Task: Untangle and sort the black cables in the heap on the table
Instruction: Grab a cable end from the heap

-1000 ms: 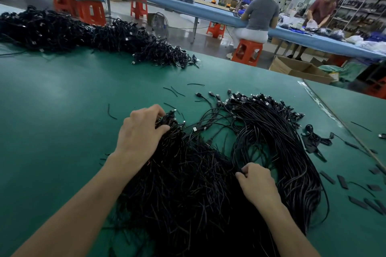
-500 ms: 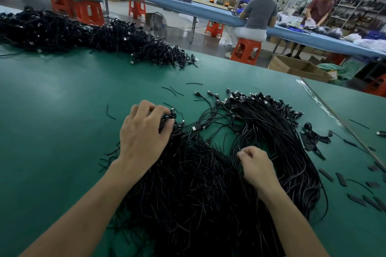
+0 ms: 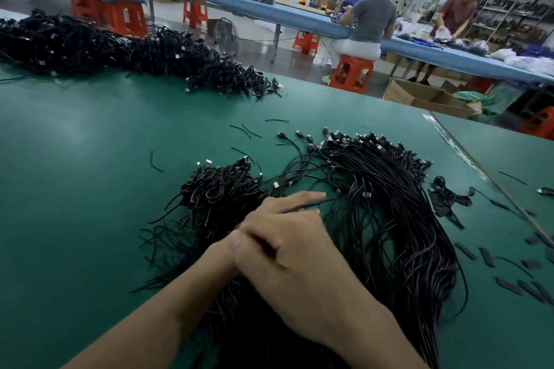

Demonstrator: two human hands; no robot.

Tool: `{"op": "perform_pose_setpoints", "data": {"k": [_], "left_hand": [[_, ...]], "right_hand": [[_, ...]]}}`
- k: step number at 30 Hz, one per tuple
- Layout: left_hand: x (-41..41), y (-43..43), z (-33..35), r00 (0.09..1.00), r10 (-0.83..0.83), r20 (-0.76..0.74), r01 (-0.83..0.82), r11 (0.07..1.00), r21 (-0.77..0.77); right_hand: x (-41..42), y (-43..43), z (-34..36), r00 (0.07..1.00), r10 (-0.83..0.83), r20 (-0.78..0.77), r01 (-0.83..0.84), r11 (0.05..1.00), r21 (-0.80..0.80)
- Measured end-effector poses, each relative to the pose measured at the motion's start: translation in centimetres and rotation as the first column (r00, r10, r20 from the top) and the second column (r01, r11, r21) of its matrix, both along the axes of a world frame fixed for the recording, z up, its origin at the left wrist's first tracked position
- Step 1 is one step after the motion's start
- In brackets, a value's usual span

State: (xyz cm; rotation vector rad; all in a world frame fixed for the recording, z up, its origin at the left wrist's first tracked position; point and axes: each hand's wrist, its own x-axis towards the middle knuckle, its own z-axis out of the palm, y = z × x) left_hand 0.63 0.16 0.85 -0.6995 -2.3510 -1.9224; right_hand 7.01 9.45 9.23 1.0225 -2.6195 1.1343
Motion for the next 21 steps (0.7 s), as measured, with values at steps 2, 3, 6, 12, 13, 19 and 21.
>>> {"op": "perform_pose_setpoints", "data": {"k": [2, 3, 6, 12, 13, 19, 21], "left_hand": [[-0.3, 0.1, 0.1, 0.994, 0.107, 0.025, -0.109, 0.991, 0.073], [-0.5, 0.0, 0.4, 0.984, 0.164, 0.072, -0.17, 0.982, 0.079], [-1.1, -0.4, 1.4, 0.916, 0.398, 0.058, -0.401, 0.894, 0.199], [-1.4, -2.4, 4.7, 0.64, 0.73, -0.24, -0.52, 0.642, 0.564], [-1.4, -2.4, 5.0, 0.574, 0.766, -0.291, -0.551, 0.623, 0.555], [-1.0, -3.1, 5.4, 0.351, 0.855, -0.381, -0.73, 0.505, 0.461], [-0.6, -3.0, 5.7, 0.409, 0.79, -0.457, -0.726, 0.585, 0.361]], "right_hand": [[0.3, -0.1, 0.4, 0.998, 0.063, -0.003, -0.063, 0.998, -0.005], [0.1, 0.3, 0.5, 0.998, 0.07, -0.005, -0.07, 0.997, -0.026], [-0.4, 2.4, 0.2, 0.998, -0.054, -0.041, 0.047, 0.987, -0.157], [-1.9, 7.2, -1.8, 0.911, -0.411, -0.042, 0.397, 0.9, -0.179], [-2.1, 7.9, -2.0, 0.889, -0.454, -0.055, 0.44, 0.882, -0.168], [-3.6, 12.4, -2.7, 0.723, -0.69, -0.036, 0.681, 0.703, 0.203], [-4.1, 13.3, -3.0, 0.693, -0.721, -0.013, 0.662, 0.63, 0.406]]}}
